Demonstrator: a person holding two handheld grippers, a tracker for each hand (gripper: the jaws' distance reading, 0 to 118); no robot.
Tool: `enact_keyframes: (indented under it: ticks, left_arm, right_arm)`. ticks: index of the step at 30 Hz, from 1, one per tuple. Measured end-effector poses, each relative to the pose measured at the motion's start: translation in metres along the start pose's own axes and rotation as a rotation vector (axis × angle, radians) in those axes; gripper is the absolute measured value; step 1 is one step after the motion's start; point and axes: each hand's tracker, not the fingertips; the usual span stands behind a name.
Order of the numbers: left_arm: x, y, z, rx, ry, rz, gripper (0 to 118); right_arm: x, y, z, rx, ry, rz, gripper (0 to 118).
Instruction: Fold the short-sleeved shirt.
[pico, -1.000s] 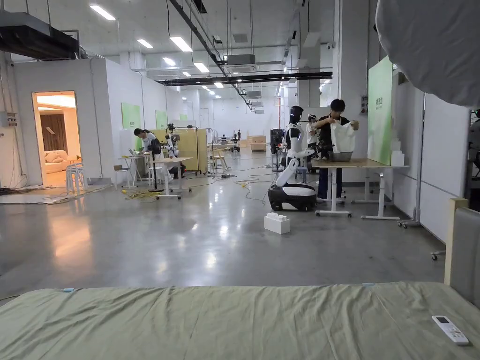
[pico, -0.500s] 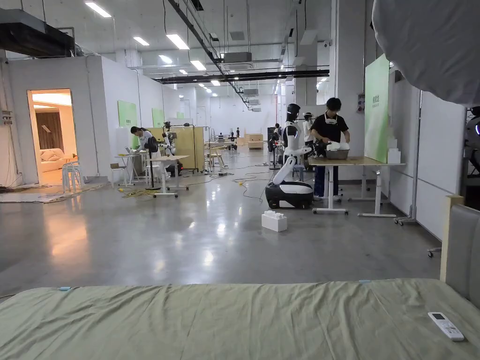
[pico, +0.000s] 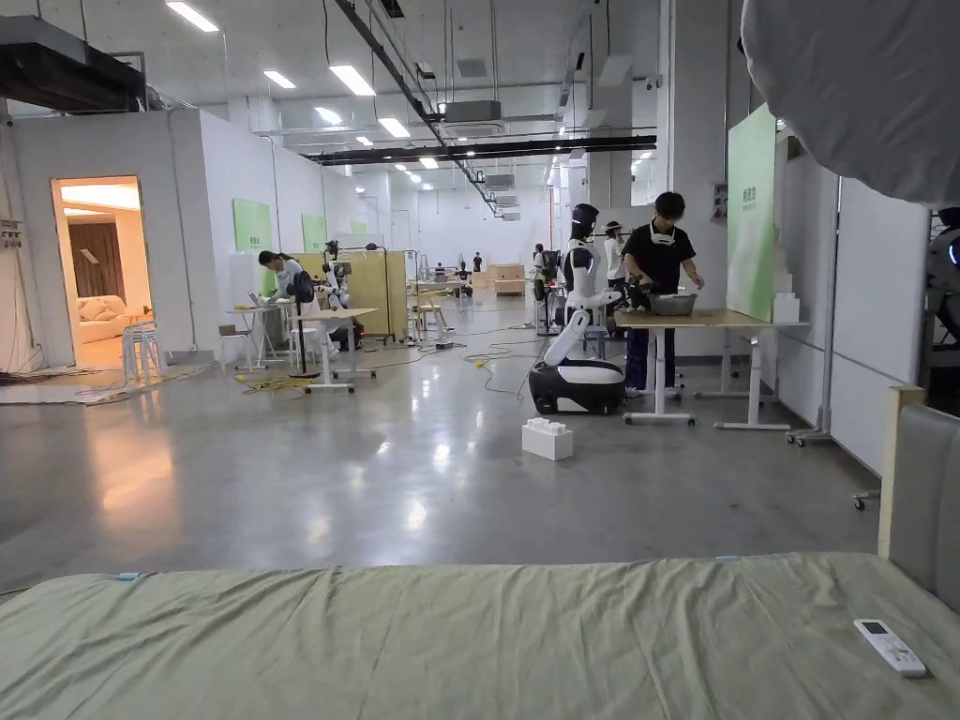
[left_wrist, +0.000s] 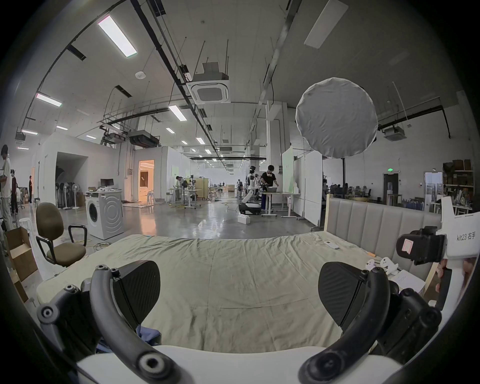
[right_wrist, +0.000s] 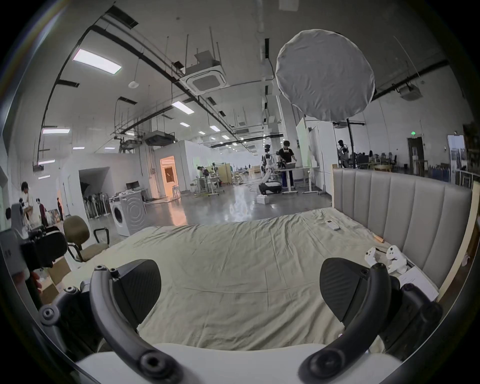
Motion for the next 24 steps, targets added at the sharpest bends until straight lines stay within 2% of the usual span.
enact_keyframes:
  ticks: [6,8,15,21,24]
  left_arm:
    - [0.001,0.001,0.001,-0.008,0.007,-0.018,118]
    - [0.006,0.002,0.002,-0.004,0.029,-0.08,118]
    - [0.004,0.004,0.001,-0.003,-0.014,-0.02,118]
    - [0.007,0.006,0.0,-0.01,-0.015,-0.036,118]
    - [0.008,0.007,0.0,-0.005,-0.022,-0.04,118]
  right_arm:
    - [-0.004,-0.002,0.001,-0.008,0.03,-0.019,118]
    - [-0.005,-0.001,0.001,-0.024,0.045,-0.054,118]
    - [-0.014,0.009,0.007,-0.103,0.025,-0.188,118]
    - [-0.019,0.007,0.004,-0.099,0.046,-0.162,118]
    - [-0.019,0.008,0.0,-0.09,-0.04,-0.129,118]
